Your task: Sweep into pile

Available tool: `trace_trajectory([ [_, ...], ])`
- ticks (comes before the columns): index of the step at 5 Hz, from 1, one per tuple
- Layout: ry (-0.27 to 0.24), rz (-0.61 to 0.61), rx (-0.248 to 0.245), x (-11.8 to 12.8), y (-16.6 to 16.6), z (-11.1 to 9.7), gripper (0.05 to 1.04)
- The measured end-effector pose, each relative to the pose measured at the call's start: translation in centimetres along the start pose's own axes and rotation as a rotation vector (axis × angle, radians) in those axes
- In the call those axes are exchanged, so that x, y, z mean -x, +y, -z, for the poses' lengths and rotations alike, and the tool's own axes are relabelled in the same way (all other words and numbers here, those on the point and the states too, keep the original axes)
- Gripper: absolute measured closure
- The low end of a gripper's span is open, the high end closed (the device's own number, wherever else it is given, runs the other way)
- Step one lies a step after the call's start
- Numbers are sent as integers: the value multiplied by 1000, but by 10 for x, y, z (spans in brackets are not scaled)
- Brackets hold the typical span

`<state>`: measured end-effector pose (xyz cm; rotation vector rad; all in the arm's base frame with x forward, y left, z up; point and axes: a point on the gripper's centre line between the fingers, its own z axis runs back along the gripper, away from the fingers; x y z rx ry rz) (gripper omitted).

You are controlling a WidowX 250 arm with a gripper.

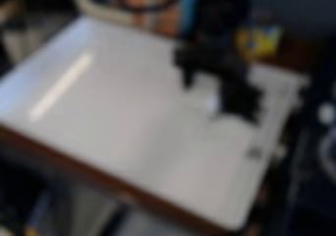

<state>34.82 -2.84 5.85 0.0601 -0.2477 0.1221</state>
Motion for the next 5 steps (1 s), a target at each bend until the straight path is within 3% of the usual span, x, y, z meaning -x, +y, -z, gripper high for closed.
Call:
trace_trajectory([
  [2, -37, -50, 54, 3, 48, -38, 334],
  [4, -13, -130, -39, 13, 115, -27, 334],
  [5, 48, -228, -66, 22, 150, -9, 334],
])
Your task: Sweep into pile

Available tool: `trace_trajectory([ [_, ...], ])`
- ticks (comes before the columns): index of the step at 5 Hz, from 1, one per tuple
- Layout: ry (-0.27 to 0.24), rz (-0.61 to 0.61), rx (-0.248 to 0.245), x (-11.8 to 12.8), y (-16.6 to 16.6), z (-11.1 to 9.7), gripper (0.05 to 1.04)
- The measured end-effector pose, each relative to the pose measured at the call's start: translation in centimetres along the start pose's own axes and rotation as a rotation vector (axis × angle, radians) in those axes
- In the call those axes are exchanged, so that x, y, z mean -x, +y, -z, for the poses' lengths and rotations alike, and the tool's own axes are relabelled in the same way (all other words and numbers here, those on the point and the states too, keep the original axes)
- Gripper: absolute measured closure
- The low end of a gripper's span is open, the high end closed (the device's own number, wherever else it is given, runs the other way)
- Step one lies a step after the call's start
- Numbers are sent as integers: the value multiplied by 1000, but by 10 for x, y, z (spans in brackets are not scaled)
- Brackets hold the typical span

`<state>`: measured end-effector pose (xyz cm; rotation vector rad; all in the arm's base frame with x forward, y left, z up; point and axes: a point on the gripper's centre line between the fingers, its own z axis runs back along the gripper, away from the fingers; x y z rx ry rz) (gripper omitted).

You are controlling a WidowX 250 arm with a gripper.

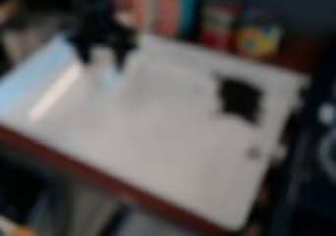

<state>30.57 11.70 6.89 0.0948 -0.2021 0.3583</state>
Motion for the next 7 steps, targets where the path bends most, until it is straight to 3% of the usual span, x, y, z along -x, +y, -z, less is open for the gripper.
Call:
trace_trajectory([
  [2, 58, -78, -36, 3, 36, 31, 334],
  [3, 79, -95, -45, 7, 45, 30, 282],
  [4, 114, -105, -46, 5, 48, 22, 73],
  [6, 141, -137, -60, 1, 64, -16, 79],
  [7, 128, -151, -66, -2, 78, -43, 82],
])
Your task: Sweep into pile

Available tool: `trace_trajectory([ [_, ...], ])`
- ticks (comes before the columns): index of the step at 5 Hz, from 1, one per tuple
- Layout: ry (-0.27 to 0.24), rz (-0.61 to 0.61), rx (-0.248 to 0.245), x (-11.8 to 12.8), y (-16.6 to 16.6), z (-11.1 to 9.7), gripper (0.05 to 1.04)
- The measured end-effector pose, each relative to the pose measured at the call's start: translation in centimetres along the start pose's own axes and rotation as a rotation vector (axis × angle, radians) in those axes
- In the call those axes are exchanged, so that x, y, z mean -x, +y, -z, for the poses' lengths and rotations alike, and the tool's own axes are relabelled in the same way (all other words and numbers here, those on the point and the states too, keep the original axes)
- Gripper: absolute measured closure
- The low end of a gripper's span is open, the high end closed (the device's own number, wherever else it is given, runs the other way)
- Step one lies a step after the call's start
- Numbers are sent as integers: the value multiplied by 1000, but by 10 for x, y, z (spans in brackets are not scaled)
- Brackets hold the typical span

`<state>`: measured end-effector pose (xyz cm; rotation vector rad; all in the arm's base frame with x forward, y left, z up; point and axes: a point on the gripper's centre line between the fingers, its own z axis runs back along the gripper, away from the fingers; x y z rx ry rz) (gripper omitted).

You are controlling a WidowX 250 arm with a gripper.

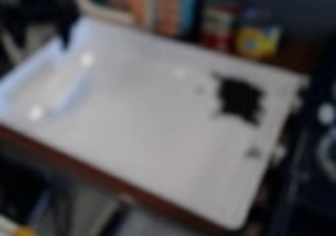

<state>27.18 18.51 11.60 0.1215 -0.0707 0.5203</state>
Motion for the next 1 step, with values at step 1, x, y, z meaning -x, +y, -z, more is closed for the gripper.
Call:
trace_trajectory([
  [1, -1, -9, 3, 1, 3, -3, 82],
])
